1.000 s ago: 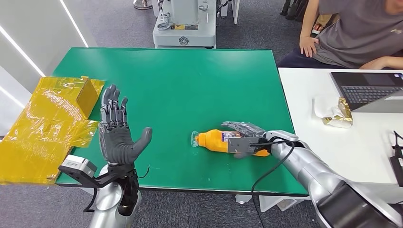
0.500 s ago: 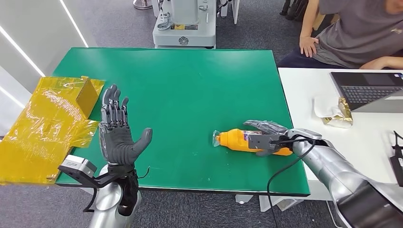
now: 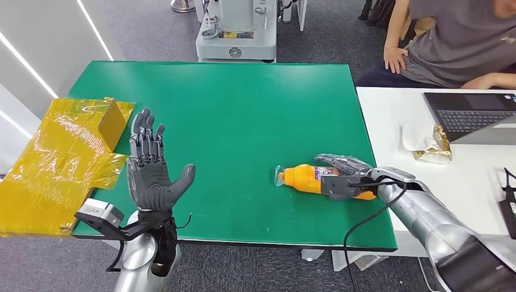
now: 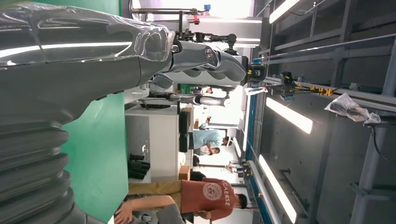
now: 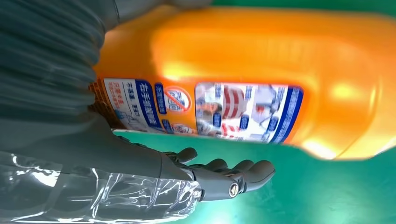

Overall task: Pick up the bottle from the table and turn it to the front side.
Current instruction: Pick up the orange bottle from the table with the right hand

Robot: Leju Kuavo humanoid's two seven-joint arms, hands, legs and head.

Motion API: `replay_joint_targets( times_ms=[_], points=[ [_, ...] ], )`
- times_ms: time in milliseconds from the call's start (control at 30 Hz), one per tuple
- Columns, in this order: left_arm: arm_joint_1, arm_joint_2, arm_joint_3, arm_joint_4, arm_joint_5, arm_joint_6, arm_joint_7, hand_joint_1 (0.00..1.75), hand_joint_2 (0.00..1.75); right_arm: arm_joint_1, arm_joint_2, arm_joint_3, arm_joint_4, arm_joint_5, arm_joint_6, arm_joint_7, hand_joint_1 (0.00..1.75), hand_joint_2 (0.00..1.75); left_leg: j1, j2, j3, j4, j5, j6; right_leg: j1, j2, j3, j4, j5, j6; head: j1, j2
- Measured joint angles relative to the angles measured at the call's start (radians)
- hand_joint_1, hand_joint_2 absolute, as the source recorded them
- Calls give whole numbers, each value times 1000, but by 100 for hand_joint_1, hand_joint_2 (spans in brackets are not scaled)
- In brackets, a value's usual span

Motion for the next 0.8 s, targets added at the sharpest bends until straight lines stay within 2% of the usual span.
replay_joint_targets(
  times_ms=[600,733,800],
  points=[
    [2,1,0,0,3,12,0,0,175,54,1,-46,-34,-13,-172,-3,175,175,0,0,0,0,0,0,0,0,1,0,0,0,0,0],
    [2,1,0,0,3,14,0,0,175,73,15,-73,-41,-22,-238,-15,175,175,0,0,0,0,0,0,0,0,1,0,0,0,0,0],
    [2,1,0,0,3,16,0,0,175,91,26,-95,-51,-39,-310,-31,175,175,0,0,0,0,0,0,0,0,1,0,0,0,0,0]
  ],
)
